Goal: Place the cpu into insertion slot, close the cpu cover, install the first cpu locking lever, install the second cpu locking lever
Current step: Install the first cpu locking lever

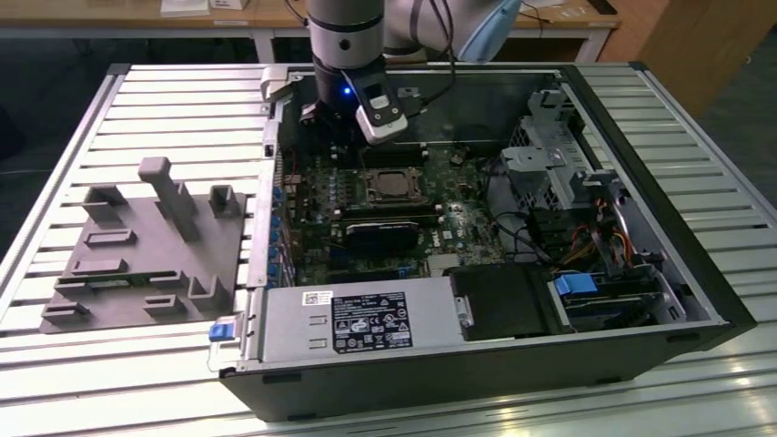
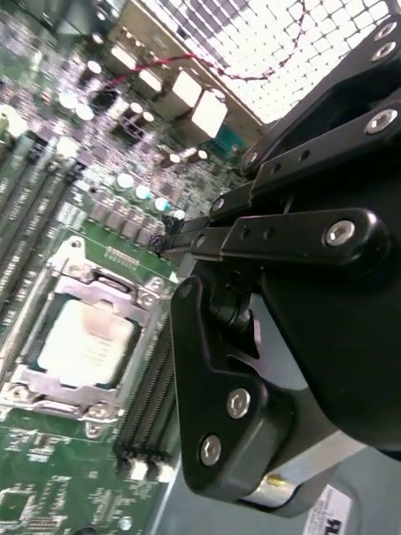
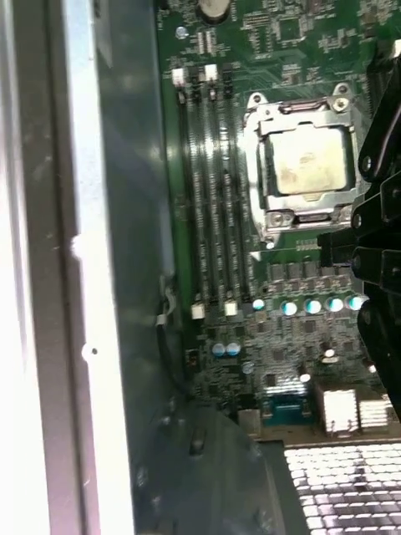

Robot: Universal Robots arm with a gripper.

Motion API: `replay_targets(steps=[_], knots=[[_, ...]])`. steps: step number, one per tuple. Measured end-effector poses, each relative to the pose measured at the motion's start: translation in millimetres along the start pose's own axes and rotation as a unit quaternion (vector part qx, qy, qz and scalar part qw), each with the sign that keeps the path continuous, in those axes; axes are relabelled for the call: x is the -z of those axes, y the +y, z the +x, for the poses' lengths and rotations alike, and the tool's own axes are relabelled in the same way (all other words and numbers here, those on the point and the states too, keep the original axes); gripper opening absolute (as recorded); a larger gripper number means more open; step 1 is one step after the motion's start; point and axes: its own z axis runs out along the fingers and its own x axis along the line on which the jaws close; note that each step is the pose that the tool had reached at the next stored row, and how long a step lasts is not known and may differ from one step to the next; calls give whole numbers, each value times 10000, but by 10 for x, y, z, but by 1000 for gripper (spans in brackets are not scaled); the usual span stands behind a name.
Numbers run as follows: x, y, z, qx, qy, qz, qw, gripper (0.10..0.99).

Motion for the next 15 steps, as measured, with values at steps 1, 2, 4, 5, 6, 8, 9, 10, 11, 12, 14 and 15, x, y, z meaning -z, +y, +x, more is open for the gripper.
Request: replay_targets(steps=[1, 2, 4, 5, 6, 8, 9, 10, 11, 12, 14, 15], knots=[[0, -1, 8, -2, 6, -74, 10000, 102], [0, -2, 19, -4, 12, -145, 9999, 102], [2, -5, 42, -7, 21, -281, 9996, 102], [2, -7, 53, -9, 24, -336, 9994, 102], [2, -8, 63, -10, 26, -389, 9992, 102], [3, -11, 79, -12, 35, -501, 9987, 102], [3, -11, 85, -14, 41, -565, 9984, 102], [3, -12, 91, -17, 47, -633, 9980, 102], [3, -13, 97, -19, 56, -706, 9975, 102], [3, -14, 101, -21, 63, -777, 9970, 102], [3, -14, 105, -24, 74, -882, 9961, 102], [3, -14, 105, -25, 76, -899, 9959, 102]])
